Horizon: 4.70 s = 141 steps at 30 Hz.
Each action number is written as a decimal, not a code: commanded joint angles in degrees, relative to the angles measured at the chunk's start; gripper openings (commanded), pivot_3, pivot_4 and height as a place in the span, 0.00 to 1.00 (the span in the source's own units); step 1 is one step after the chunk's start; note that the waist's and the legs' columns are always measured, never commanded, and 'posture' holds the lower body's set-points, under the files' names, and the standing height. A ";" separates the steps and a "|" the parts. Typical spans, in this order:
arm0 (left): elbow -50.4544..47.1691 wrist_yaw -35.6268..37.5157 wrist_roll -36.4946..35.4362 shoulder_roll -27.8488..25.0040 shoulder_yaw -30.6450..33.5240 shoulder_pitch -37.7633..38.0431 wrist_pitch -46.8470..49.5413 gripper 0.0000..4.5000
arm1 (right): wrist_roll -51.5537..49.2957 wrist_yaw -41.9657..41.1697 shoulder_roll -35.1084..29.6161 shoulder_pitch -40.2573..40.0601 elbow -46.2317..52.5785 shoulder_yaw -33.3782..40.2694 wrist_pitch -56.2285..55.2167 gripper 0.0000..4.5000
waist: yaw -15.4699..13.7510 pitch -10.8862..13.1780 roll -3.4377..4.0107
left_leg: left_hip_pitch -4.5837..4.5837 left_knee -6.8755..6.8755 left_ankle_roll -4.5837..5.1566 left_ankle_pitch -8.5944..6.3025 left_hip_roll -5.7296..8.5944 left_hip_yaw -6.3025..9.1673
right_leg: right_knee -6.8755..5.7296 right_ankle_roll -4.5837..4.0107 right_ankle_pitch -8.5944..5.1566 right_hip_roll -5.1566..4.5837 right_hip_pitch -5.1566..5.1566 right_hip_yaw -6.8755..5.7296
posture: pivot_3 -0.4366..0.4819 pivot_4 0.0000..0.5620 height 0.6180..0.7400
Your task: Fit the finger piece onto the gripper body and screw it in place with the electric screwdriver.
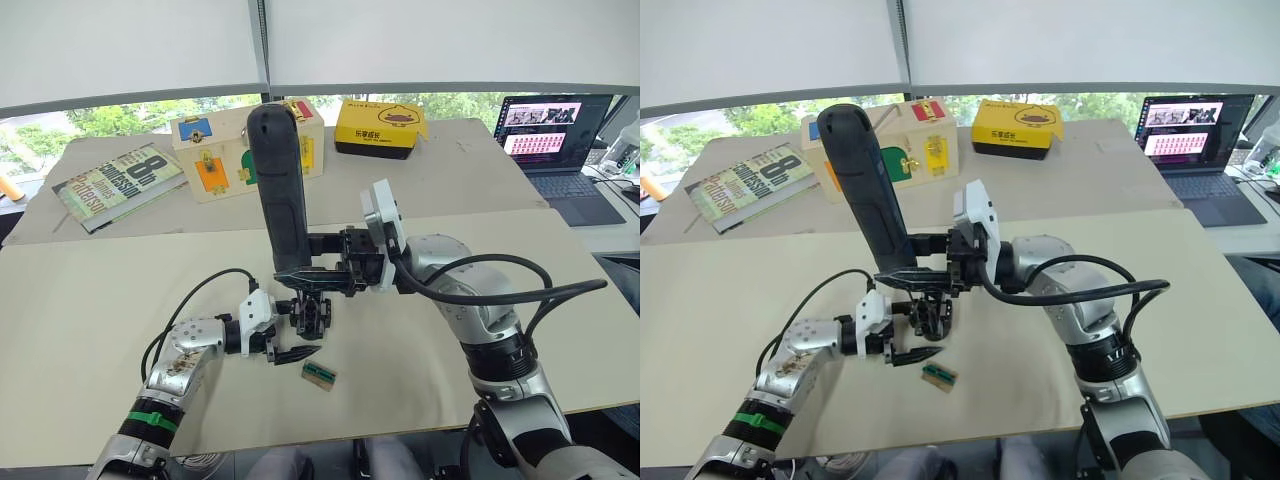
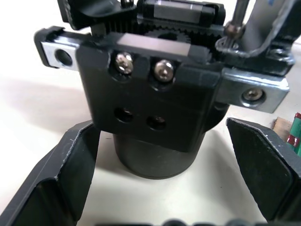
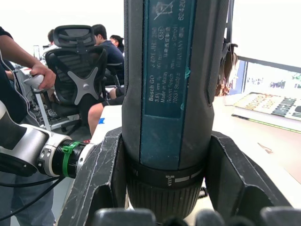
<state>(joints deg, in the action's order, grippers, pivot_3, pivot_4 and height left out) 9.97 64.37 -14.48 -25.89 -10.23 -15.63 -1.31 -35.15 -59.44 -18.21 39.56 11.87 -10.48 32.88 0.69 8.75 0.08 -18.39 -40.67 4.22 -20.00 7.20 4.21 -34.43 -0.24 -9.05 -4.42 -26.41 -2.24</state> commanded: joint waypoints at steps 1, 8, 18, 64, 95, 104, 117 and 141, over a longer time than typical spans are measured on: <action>0.25 -0.03 0.65 0.78 -0.46 -1.19 -1.41 1.00 | -1.21 0.08 0.23 0.89 2.61 1.34 -1.16 0.42 | 0.01 0.00 0.00 | -0.01 -0.03 0.00 0.00 0.00 0.00 | -0.02 0.00 0.00 0.00 0.00 0.01 | 0.48 0.27 1.00; 1.64 -0.07 1.22 1.43 -0.17 -1.71 -1.63 1.00 | -1.08 0.18 0.21 0.96 2.49 1.28 -1.19 0.42 | 0.00 0.00 0.00 | -0.01 -0.08 0.00 0.00 -0.01 0.00 | -0.13 0.00 0.00 -0.01 -0.01 0.06 | 0.48 0.27 1.00; 3.78 -0.14 3.68 0.82 -1.37 -1.39 -3.50 0.52 | -0.60 0.24 0.15 1.05 2.33 0.74 -1.17 0.42 | 0.01 0.00 0.00 | -0.01 -0.08 0.00 0.00 -0.01 0.00 | -0.14 0.00 0.00 -0.02 -0.01 0.07 | 0.48 0.27 1.00; 0.69 -1.05 3.09 0.21 -1.14 1.12 0.77 0.52 | 5.58 1.48 -0.57 -3.73 -3.64 -7.11 -2.43 0.42 | 0.03 -0.42 0.03 | 0.26 -0.02 0.00 -0.01 -0.05 0.01 | -0.33 0.00 -0.01 0.00 0.11 0.17 | 0.48 0.27 1.00; 4.14 -2.89 4.89 0.93 -1.68 -0.49 0.76 0.52 | -5.46 -3.83 1.48 4.28 1.25 3.97 -5.59 0.42 | -0.19 -0.42 0.03 | 0.14 -0.04 0.00 0.00 -0.03 0.01 | -0.30 0.00 -0.01 -0.02 0.05 0.29 | 0.48 0.27 1.00; 6.11 -2.85 3.65 1.37 -1.24 -1.99 3.30 0.84 | -7.02 -3.59 1.54 4.59 2.40 5.13 -5.31 0.42 | -0.74 -0.42 0.03 | 0.14 -0.07 0.00 0.00 -0.02 0.01 | -0.33 0.00 -0.01 0.00 0.05 0.54 | 0.48 0.27 1.00; 3.93 2.09 0.96 -7.47 4.22 5.48 -2.76 1.00 | -18.18 -1.74 -6.25 5.10 9.46 13.28 1.44 0.42 | 0.46 -0.42 0.03 | 0.14 0.14 -0.01 -0.01 -0.07 -0.01 | -0.41 -0.02 -0.02 0.07 -0.21 0.73 | 0.48 0.27 1.00; -8.73 15.44 -8.38 -19.37 12.67 17.82 -2.80 1.00 | -15.12 -1.65 -14.78 -22.71 23.33 16.50 -6.65 0.42 | -0.53 -0.15 -0.09 | -0.05 0.51 -0.05 0.00 -0.06 -0.14 | -0.04 -0.08 -0.06 0.06 -0.43 0.76 | 0.48 0.27 1.00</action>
<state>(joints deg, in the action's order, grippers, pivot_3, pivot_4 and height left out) 3.97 80.88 -23.57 -45.46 3.25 2.60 -4.90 -49.55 -61.05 -33.83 15.59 31.97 7.32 28.47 0.16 8.60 -0.02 -18.44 -40.15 4.17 -20.00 7.13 4.08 -34.47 -0.32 -9.11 -4.36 -26.85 -1.48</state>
